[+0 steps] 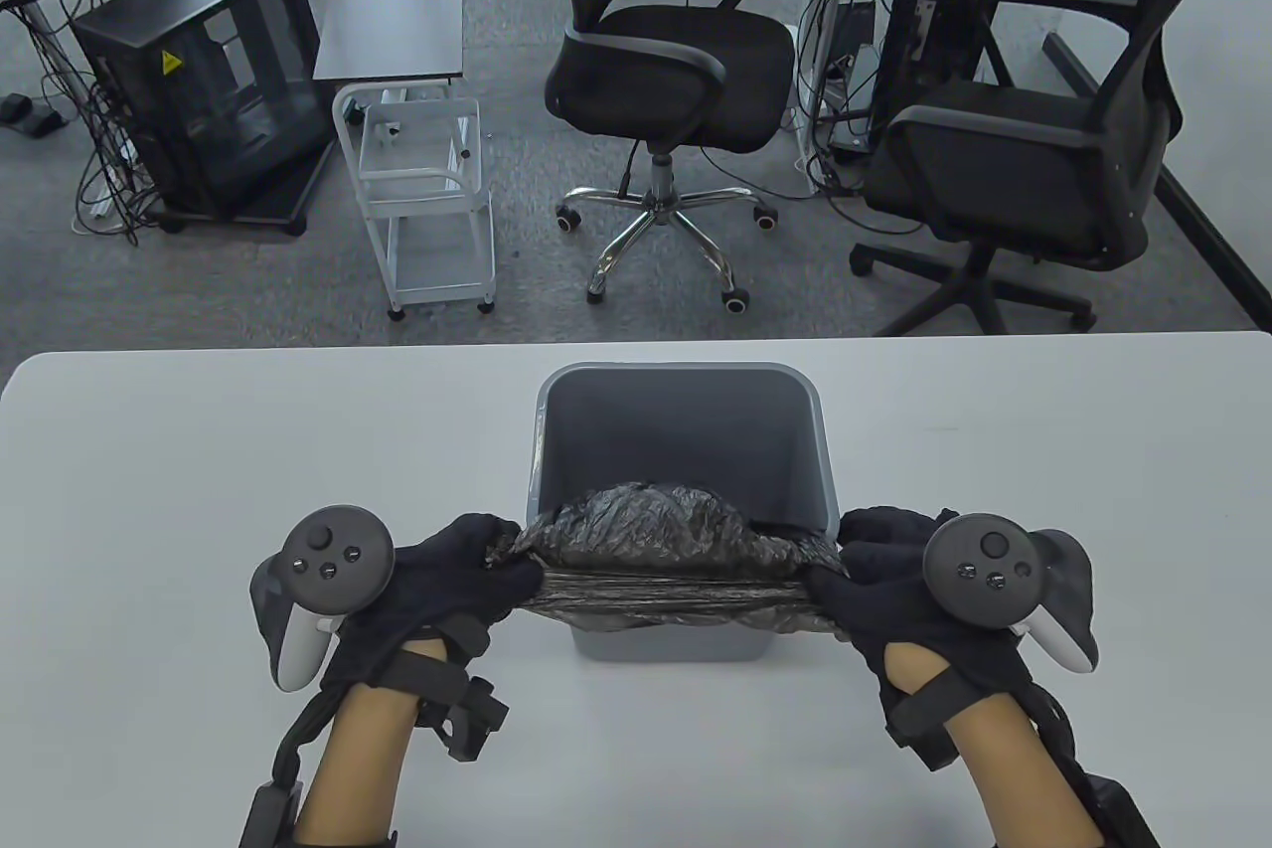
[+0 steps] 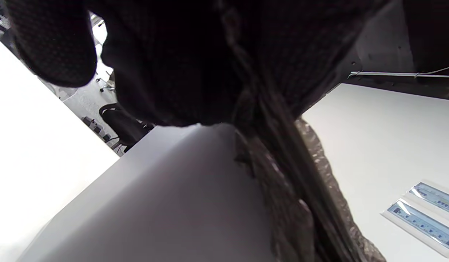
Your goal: Twist garbage bag top to tighten it
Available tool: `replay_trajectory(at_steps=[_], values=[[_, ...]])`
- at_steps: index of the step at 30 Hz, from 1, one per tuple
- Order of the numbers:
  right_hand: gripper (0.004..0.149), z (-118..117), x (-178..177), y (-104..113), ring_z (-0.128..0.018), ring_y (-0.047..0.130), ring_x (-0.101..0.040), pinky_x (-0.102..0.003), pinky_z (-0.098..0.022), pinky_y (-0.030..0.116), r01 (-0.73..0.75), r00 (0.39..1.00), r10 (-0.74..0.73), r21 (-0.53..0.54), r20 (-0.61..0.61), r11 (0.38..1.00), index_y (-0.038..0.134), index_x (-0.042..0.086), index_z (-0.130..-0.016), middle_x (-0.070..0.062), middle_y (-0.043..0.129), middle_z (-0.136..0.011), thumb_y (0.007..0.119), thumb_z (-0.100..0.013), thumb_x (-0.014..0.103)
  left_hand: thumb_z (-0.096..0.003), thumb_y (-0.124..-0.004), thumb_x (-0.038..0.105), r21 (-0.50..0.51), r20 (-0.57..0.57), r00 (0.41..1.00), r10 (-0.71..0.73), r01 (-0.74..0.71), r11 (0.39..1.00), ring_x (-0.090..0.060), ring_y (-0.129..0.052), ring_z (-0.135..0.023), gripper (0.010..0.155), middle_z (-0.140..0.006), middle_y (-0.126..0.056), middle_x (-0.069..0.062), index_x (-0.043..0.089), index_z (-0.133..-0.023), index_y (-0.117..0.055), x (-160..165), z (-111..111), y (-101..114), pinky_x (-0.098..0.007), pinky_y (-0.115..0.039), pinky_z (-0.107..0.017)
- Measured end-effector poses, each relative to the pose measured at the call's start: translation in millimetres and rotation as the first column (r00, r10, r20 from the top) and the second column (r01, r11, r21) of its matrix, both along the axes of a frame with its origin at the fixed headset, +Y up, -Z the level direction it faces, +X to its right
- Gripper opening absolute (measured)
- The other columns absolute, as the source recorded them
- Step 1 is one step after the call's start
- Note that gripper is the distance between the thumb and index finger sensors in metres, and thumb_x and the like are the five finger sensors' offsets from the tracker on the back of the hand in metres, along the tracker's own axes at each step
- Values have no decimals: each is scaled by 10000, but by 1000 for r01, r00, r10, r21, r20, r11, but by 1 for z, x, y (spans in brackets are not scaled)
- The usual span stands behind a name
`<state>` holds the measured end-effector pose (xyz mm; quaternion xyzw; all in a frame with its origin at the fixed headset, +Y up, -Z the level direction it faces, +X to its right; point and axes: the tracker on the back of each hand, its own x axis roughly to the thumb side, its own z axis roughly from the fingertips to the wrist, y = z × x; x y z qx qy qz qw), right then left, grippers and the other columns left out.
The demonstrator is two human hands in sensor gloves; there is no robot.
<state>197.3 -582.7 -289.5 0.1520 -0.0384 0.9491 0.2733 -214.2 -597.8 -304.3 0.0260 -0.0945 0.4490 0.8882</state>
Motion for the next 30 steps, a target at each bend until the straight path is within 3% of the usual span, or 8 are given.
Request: replay_trajectory(at_steps=[6,11,15,20,25,30], values=[[381,11,-13,15,-929,572,-497,-806,-599,299,-194,981,188,142,54,971,974,187,-610,-186,664,-996,814,-497,514,-329,-1019,358,71,-1,999,38,-38,997,-248,-1051,-443,491,-612,-1061,-33,210,-792,-949,1,7,21,-643,-787,-524],[378,20,-26,38,-946,551,-496,-807,-603,290,-303,953,288,261,94,917,972,200,-622,-183,648,-1012,817,-493,520,-336,-1017,350,162,-12,1000,6,-4,987,-252,-1042,-470,494,-635,-1051,-30,232,-810,-943,14,12,52,-645,-779,-532],[378,22,-39,58,-954,546,-491,-807,-608,289,-340,941,320,326,113,882,969,208,-632,-178,642,-1020,818,-489,524,-333,-1021,344,218,7,997,-77,73,973,-252,-1046,-467,735,-638,-1049,-19,301,-1017,-758,36,12,75,-643,-782,-536],[379,20,-60,76,-961,540,-488,-807,-612,286,-332,943,321,367,92,869,967,214,-641,-172,638,-1026,818,-488,527,-332,-1025,340,259,113,976,-188,154,954,-255,-1048,-465,761,-634,-1054,-21,321,-1031,-723,74,9,94,-649,-778,-537],[382,20,-79,89,-967,537,-486,-808,-617,284,-289,955,291,395,55,872,960,214,-659,-171,632,-1032,819,-486,524,-332,-1028,333,233,256,922,-291,233,944,-263,-1042,-478,765,-642,-1050,-24,312,-1033,-723,116,4,101,-658,-766,-546],[397,23,-84,94,-967,535,-491,-812,-613,282,-82,988,125,369,-93,926,938,200,-703,-177,622,-1038,812,-493,513,-333,-1024,344,220,302,896,-324,265,939,-258,-1043,-477,660,-640,-1048,-20,274,-964,-843,141,-2,100,-658,-766,-546]])
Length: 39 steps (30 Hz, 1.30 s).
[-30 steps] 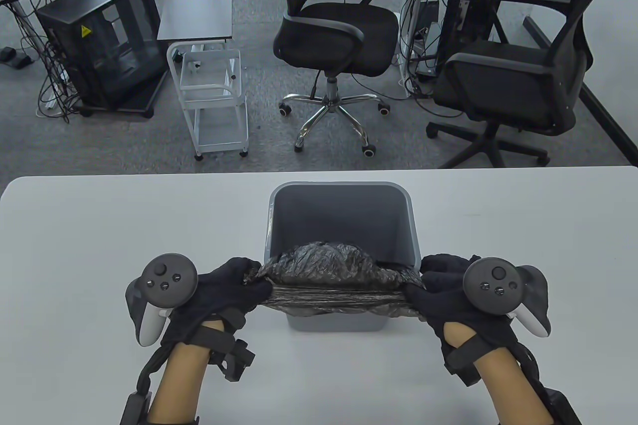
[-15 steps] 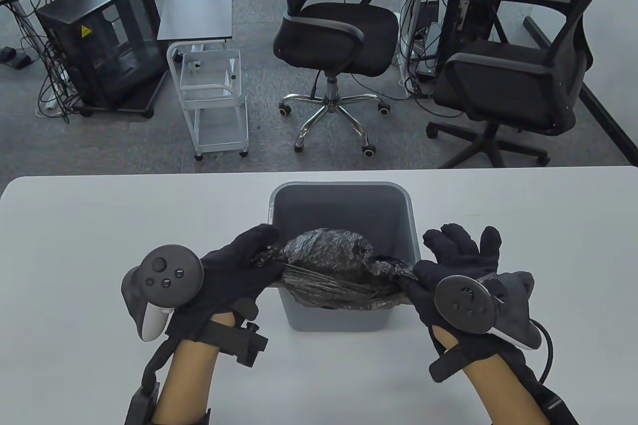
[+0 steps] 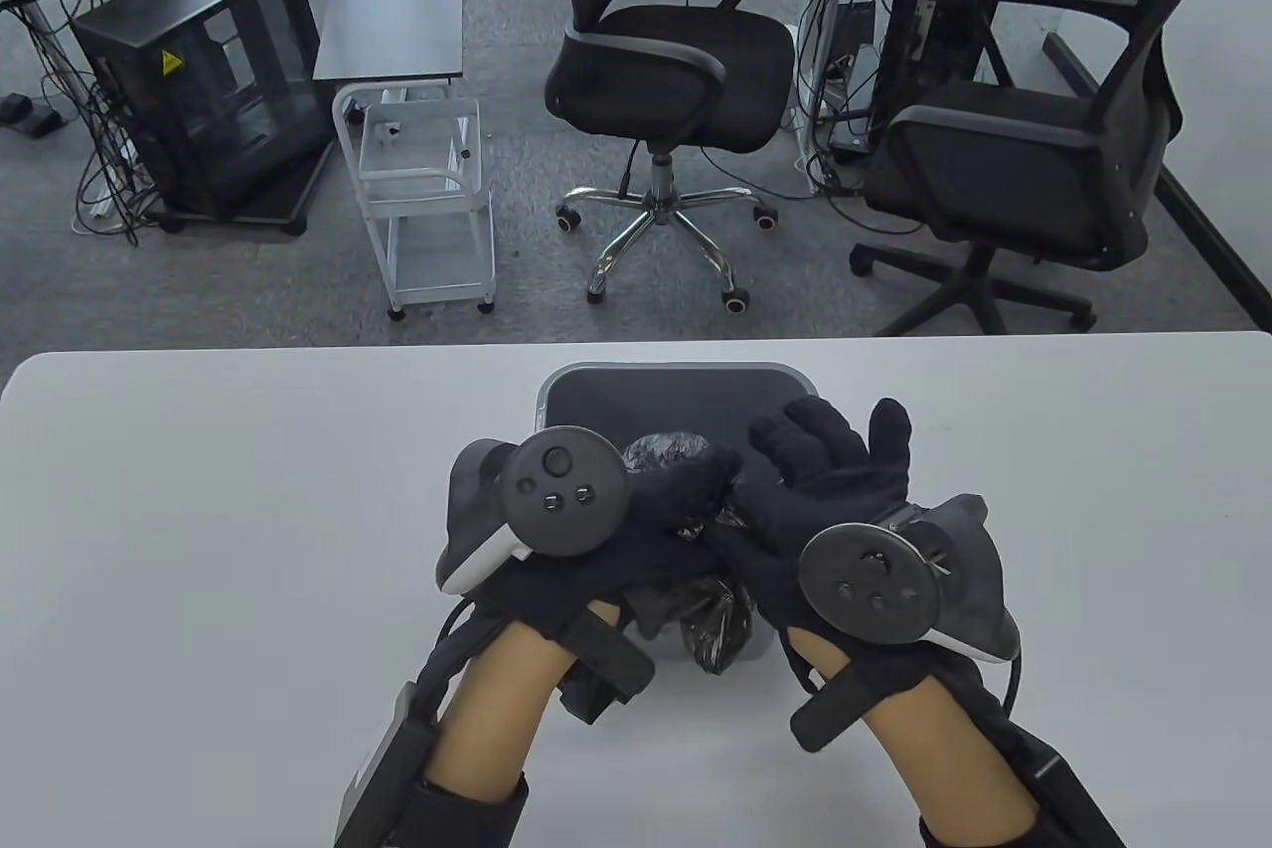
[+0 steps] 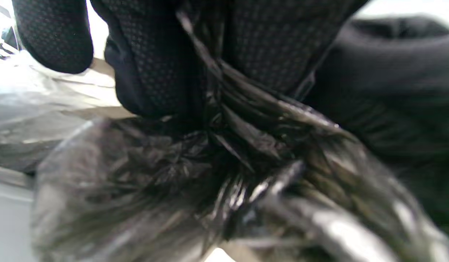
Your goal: Twist garbage bag top to tighten it
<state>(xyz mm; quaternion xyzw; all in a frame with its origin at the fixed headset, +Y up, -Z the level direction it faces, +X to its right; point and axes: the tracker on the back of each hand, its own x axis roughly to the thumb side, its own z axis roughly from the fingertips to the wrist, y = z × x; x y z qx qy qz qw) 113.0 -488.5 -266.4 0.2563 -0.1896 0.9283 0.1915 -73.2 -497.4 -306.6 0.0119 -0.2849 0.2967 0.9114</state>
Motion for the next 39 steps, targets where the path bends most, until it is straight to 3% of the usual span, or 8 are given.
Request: replay_trajectory(at_steps=[4,12,19,25,28,32,35,39], values=[[437,0,14,-1,-965,526,-505,-816,-608,273,105,991,-110,-60,-81,993,911,207,-765,-190,614,-1044,792,-505,537,-349,-1002,352,26,-37,999,35,-34,999,-254,-1047,-464,449,-618,-1056,-15,296,-792,-960,-2,-2,-1,-653,-775,-541],[646,8,74,-13,-965,447,-552,-824,-603,234,493,861,-497,-62,-113,868,639,192,-1062,-251,500,-1076,706,-548,577,-360,-986,360,-51,-157,945,287,-297,953,-250,-1048,-452,433,-611,-1055,-16,289,-786,-956,-36,-16,2,-645,-783,-529],[885,-3,61,-39,-987,234,-573,-820,-605,209,48,997,-37,-153,74,987,275,184,-1129,-252,209,-1107,792,-512,553,-370,-973,376,-118,-180,833,523,-547,829,-235,-1050,-453,440,-614,-1051,-5,281,-798,-938,-40,-21,10,-635,-790,-526],[1029,-12,23,-36,-981,206,-585,-821,-599,205,87,996,-87,-77,1,993,150,177,-1110,-249,133,-1097,792,-471,664,-378,-965,378,-152,-149,807,572,-590,793,-235,-1052,-455,446,-614,-1051,-4,262,-807,-927,-19,-15,11,-636,-791,-521],[962,-14,13,-22,-986,272,-579,-820,-606,236,204,979,-204,26,-5,979,248,182,-1125,-250,203,-1105,784,-477,649,-379,-968,377,-160,-133,819,558,-573,804,-247,-1034,-503,437,-629,-1047,-3,274,-802,-935,-13,-12,9,-649,-768,-539],[647,-17,11,-11,-979,449,-547,-805,-624,321,320,946,-323,94,20,943,721,157,-983,-228,423,-1097,736,-507,595,-430,-874,536,-223,-70,816,574,-573,788,-360,-855,-728,501,-817,-914,-75,234,-822,-953,-10,-8,4,-717,-617,-604],[522,-22,13,-13,-975,509,-520,-800,-630,345,335,941,-338,87,22,938,836,177,-872,-205,521,-1080,742,-515,546,-437,-807,635,-283,-10,852,524,-505,815,-399,-704,-863,675,-975,-759,-111,236,-981,-839,-16,-3,6,-732,-524,-642],[423,-29,19,-15,-960,547,-517,-799,-627,358,431,901,-432,53,25,901,893,183,-789,-207,588,-1054,734,-529,476,-429,-819,647,-124,-48,850,525,-526,841,-395,-671,-915,812,-1068,-644,-104,287,-1122,-594,-40,12,14,-729,-536,-644]])
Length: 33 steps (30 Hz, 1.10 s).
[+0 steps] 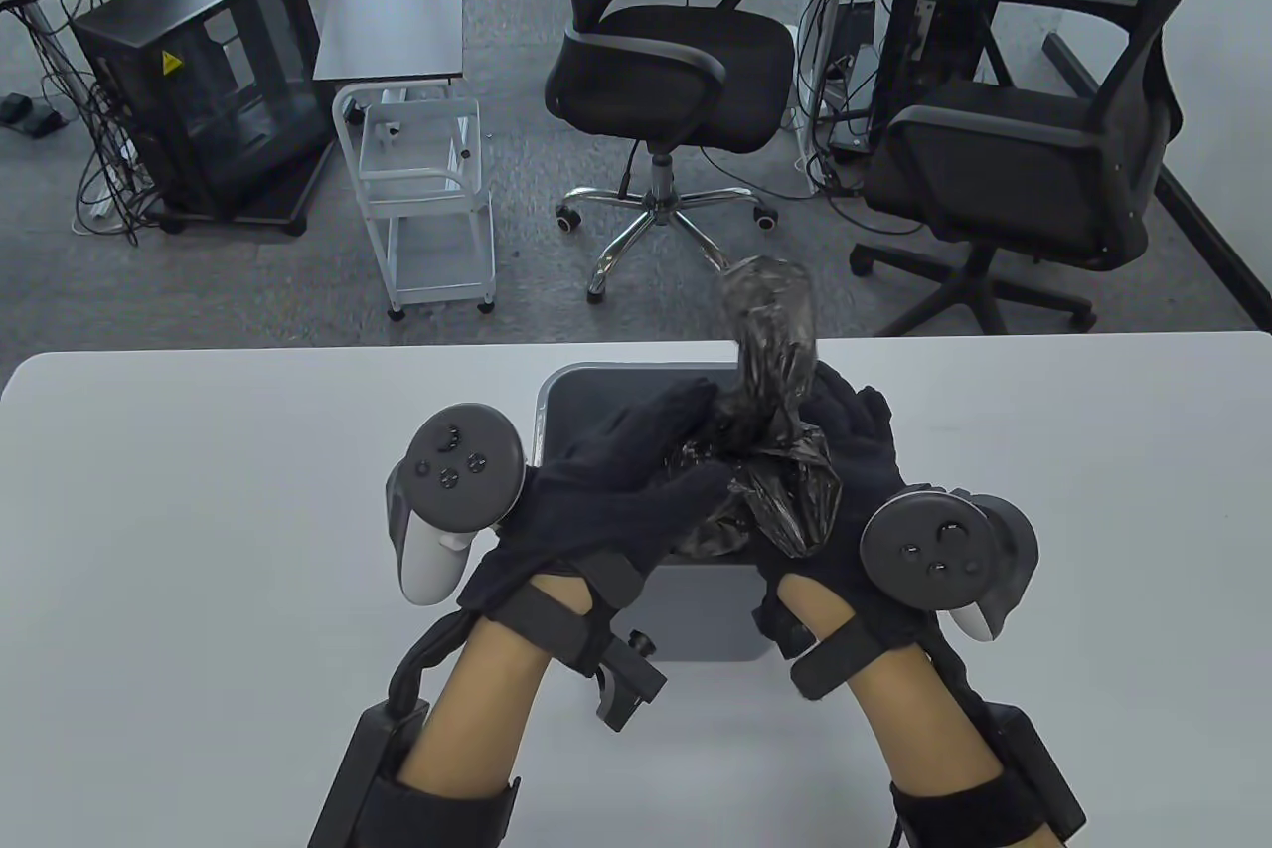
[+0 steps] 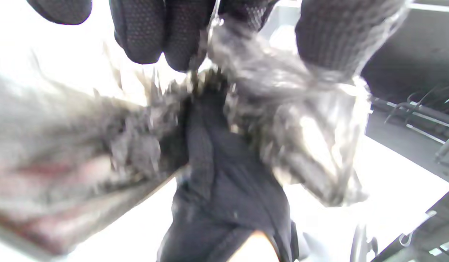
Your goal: Twist garbage bag top to tighten it
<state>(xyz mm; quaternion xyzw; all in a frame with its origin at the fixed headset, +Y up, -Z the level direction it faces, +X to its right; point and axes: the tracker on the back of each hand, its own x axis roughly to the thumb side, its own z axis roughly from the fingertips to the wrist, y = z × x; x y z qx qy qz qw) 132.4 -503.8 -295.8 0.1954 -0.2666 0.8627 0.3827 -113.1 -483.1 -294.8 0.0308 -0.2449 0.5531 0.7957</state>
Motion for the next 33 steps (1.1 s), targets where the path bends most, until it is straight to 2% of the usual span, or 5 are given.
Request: replay_trajectory(at_steps=[7,18,21,24,33], values=[[421,-7,13,3,-958,534,-525,-800,-625,348,104,995,-104,-64,1,993,896,192,-795,-216,585,-1053,733,-536,481,-449,-854,601,-86,-56,978,-200,195,977,-422,-279,-1076,879,-1179,-275,-94,330,-1156,-408,-32,10,-17,-753,-373,-690],[434,-9,-2,4,-988,401,-545,-817,-613,261,-8,991,-15,-172,-131,985,880,211,-837,-214,481,-1095,731,-543,495,-428,-876,560,-96,61,931,-360,364,926,-392,-5,-1060,1047,-1133,7,-26,345,-1100,-103,50,-14,-35,-755,-230,-703],[458,-6,-1,6,-995,405,-535,-817,-619,267,-105,984,86,-122,-153,987,904,171,-798,-198,489,-1099,746,-532,508,-462,-842,540,-107,5,954,-301,299,948,-389,-9,-1060,840,-1142,-22,-31,325,-1101,-341,57,-22,-44,-753,-223,-699],[544,-1,1,3,-991,368,-551,-821,-610,246,-108,980,83,-132,-180,985,871,115,-850,-215,446,-1105,738,-531,536,-459,-838,459,-66,-107,980,-167,161,985,-376,-107,-1074,543,-1163,-214,-42,263,-948,-704,55,-28,-47,-748,-253,-696],[869,6,53,-15,-980,302,-588,-826,-604,242,-3,997,-11,-174,-81,985,520,103,-1097,-263,302,-1111,789,-486,659,-495,-766,415,-137,-123,987,-99,82,987,-366,-146,-1077,437,-1165,-252,-43,234,-892,-770,35,-39,-46,-746,-264,-694]])
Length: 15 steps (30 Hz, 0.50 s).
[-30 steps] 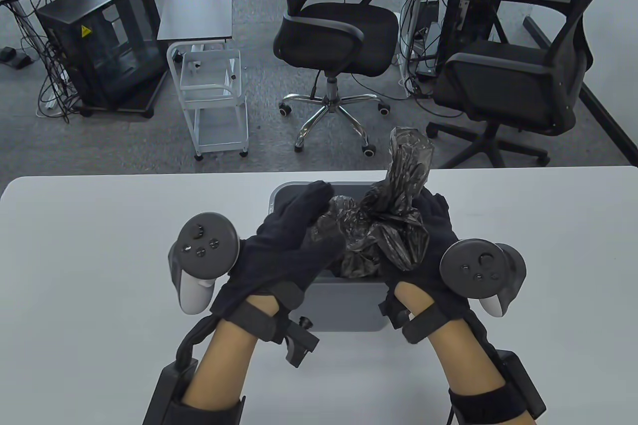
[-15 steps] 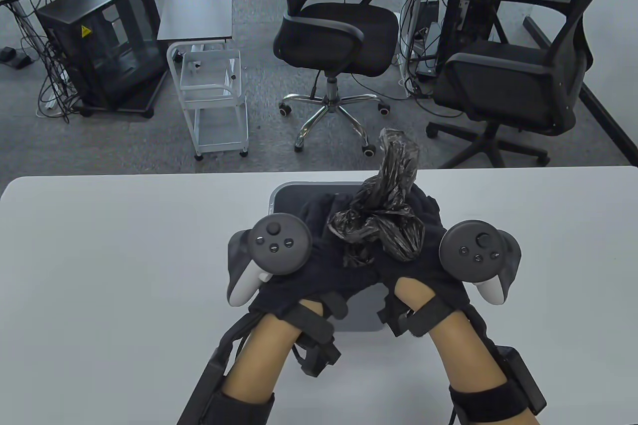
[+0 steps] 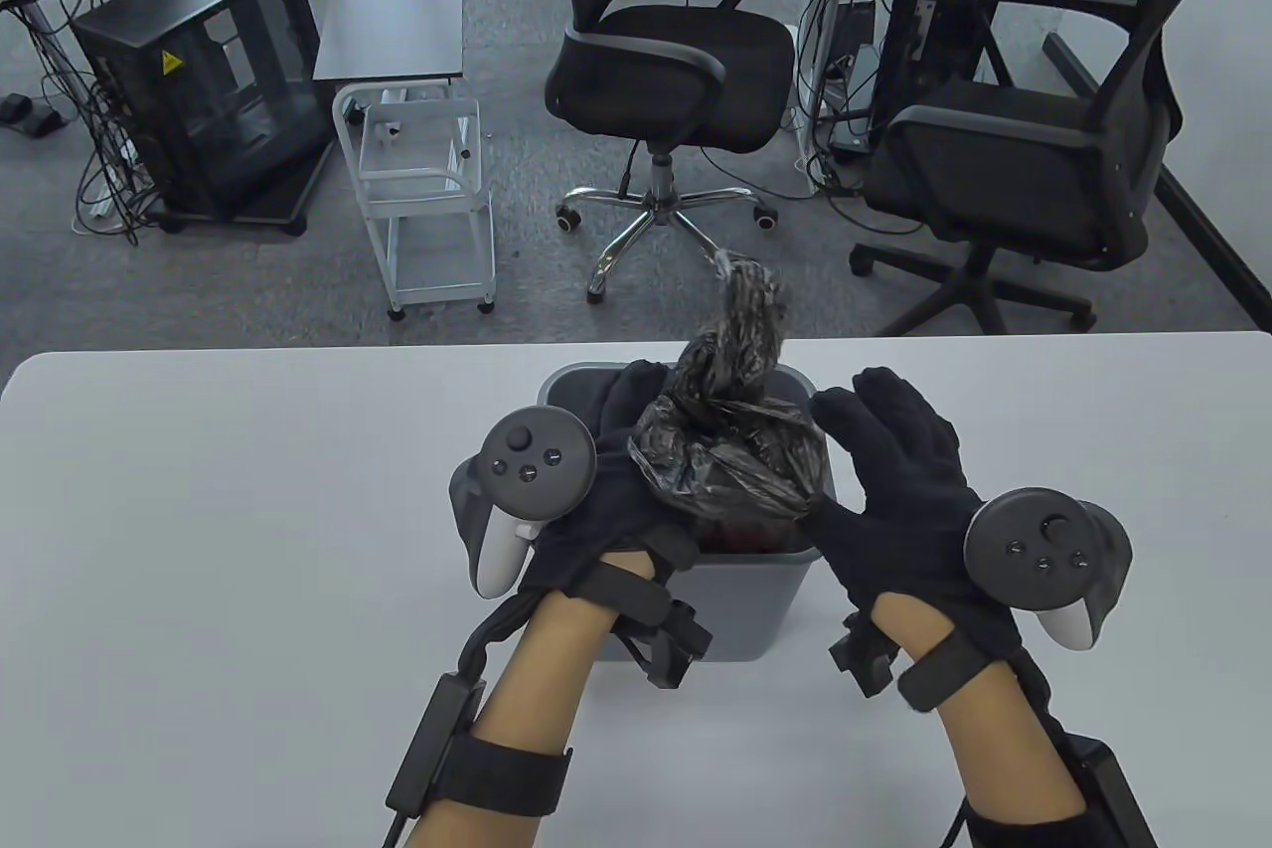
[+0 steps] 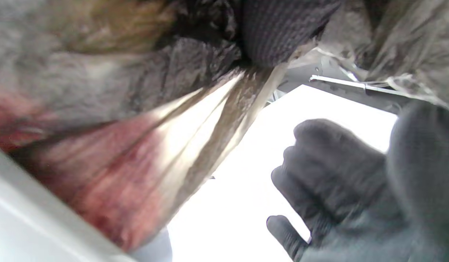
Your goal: Twist garbage bag top to tighten it
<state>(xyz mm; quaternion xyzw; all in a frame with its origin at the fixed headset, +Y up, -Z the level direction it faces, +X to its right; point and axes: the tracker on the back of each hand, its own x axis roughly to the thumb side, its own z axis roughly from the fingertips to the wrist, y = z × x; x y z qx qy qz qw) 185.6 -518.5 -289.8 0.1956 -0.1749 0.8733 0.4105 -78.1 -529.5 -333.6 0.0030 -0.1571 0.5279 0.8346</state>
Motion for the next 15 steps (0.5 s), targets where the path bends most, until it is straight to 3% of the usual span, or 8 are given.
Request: replay_trajectory(at_steps=[4,8,10,12,14,15], values=[[971,-4,-16,-7,-969,166,-604,-830,-589,188,-122,990,114,-105,-82,987,360,99,-1130,-268,162,-1104,793,-478,674,-503,-757,427,-45,50,997,63,-61,997,-368,-111,-1076,436,-1166,-238,-45,246,-900,-761,6,-2,4,-741,-260,-694],[959,-7,-43,-6,-966,192,-609,-833,-593,238,-90,994,83,-102,-70,991,357,91,-1125,-275,164,-1097,787,-484,661,-511,-760,474,-127,173,974,145,-124,984,-380,-100,-1069,466,-1168,-237,-64,259,-924,-755,19,1,7,-738,-260,-691],[888,-9,-49,-1,-965,318,-608,-821,-605,365,-28,1000,28,-44,7,999,520,69,-1081,-279,269,-1097,780,-469,658,-520,-728,561,-181,227,950,213,-174,968,-391,-79,-1064,557,-1168,-224,-73,232,-969,-691,21,3,9,-738,-255,-689],[622,-11,-47,2,-936,513,-584,-776,-592,532,71,992,-69,-9,107,997,745,119,-959,-262,457,-1078,772,-510,549,-473,-797,606,-180,250,927,279,-238,954,-403,-101,-1064,675,-1168,-243,-93,164,-975,-711,19,6,13,-745,-261,-682],[478,-15,-47,6,-902,608,-573,-752,-569,602,115,990,-112,-20,91,993,847,158,-860,-252,539,-1056,758,-527,489,-487,-776,647,-186,340,905,257,-203,961,-409,-79,-1067,800,-1168,-134,-80,246,-1106,-467,15,11,17,-743,-262,-692],[443,-17,-46,7,-876,670,-567,-743,-554,641,152,984,-150,-12,96,988,867,169,-835,-251,580,-1042,755,-531,471,-487,-780,653,-145,325,913,245,-208,967,-410,-85,-1071,866,-1165,-102,-74,285,-1138,-345,9,15,20,-742,-274,-695]])
